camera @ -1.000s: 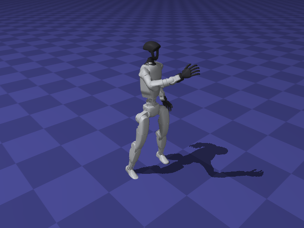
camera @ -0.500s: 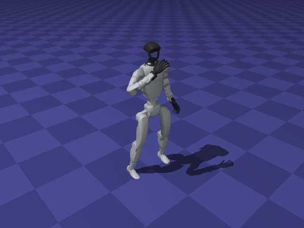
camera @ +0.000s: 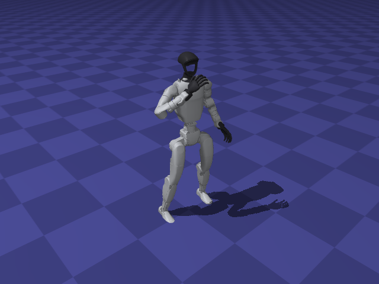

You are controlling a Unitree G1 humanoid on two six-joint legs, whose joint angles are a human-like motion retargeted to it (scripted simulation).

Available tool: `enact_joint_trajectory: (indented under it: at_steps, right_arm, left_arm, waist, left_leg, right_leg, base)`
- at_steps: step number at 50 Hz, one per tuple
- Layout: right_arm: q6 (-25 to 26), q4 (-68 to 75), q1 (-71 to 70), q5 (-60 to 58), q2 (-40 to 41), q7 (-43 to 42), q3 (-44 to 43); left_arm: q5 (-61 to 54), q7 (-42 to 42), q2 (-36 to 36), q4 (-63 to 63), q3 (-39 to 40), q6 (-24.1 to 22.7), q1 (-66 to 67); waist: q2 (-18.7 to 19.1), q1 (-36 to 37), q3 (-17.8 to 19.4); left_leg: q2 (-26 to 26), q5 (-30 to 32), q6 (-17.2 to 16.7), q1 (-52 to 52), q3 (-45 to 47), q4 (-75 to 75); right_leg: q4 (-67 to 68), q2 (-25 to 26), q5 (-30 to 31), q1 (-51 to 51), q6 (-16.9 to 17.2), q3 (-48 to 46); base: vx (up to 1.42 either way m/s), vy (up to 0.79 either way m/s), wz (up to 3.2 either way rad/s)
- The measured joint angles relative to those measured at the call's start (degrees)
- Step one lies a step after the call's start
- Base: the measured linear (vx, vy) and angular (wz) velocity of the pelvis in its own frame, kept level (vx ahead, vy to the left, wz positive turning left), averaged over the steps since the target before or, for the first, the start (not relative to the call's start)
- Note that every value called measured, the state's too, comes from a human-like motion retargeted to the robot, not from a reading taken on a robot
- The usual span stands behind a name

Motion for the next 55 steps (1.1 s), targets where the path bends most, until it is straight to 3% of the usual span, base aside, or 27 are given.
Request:
enact_joint_trajectory:
  at_steps: [12, 18, 24, 33, 38, 55]
  right_arm:
    - [0.57, 10.20, -1.50, 0.32, 3.36, -1.13, 1.78]
    - [-0.14, 24.58, -7.70, 12.78, 10.04, -0.18, 4.96]
    - [1.87, 51.70, -21.66, 22.17, 18.88, 2.41, 8.08]
    - [10.55, 105.16, -44.39, 4.24, 25.51, -0.78, 10.92]
    - [12.88, 123.49, -51.01, 1.33, 24.43, -1.19, 6.96]
    - [13.31, 128.25, -54.99, 4.66, 20.69, 1.05, 3.62]
  left_arm:
    - [-0.07, -0.58, -0.93, 1.36, -1.41, -0.44, 2.40]
    - [-0.91, -1.48, -1.29, 3.25, -2.72, -0.61, 2.12]
    - [-1.46, -4.08, -0.38, 5.67, -5.55, -0.65, 0.50]
    - [-1.43, -6.74, 2.39, 8.57, -6.46, -1.87, -5.52]
    - [-2.04, -7.54, 3.88, 8.65, -6.04, -2.16, -7.34]
    - [-1.00, -9.81, 3.16, 11.56, -5.08, -0.86, -1.30]
  waist:
    - [-1.35, 3.01, 0.26]
    - [-1.60, 5.29, 0.91]
    - [-1.95, 8.12, 0.45]
    - [-3.80, 15.50, -0.36]
    - [-5.25, 19.14, -0.30]
    - [-6.85, 22.67, 0.37]
  left_leg:
    - [-0.45, 0.34, -0.20, -0.86, -2.15, 0.32]
    - [-0.38, 0.48, -0.82, -0.99, -2.78, 0.31]
    - [-0.22, 0.72, -1.51, -1.67, -3.37, 0.24]
    - [-0.56, 1.57, -1.60, -3.96, -5.72, 0.18]
    - [-1.10, 2.01, -1.38, -5.61, -7.94, 0.44]
    - [-1.83, 2.20, -1.23, -6.91, -10.83, 0.37]
  right_leg:
    - [0.06, -0.73, -0.12, 0.54, -0.02, -2.11]
    - [-0.09, -0.71, 0.19, 0.84, -0.20, -2.66]
    - [-0.13, -0.61, 0.66, 0.49, -0.42, -3.22]
    - [-0.29, -1.17, 1.28, -0.32, -0.22, -5.67]
    - [-0.51, -1.80, 1.36, -0.41, 0.05, -7.89]
    - [-0.82, -2.60, 0.83, 0.19, 0.11, -10.90]
  base:
    - [0.00, 0.00, 0.00]
    - [0.00, 0.00, 0.00]
    - [0.00, 0.00, 0.00]
    - [-0.02, 0.00, 0.21]
    - [-0.01, 0.00, 0.39]
    - [0.00, 0.00, 0.13]
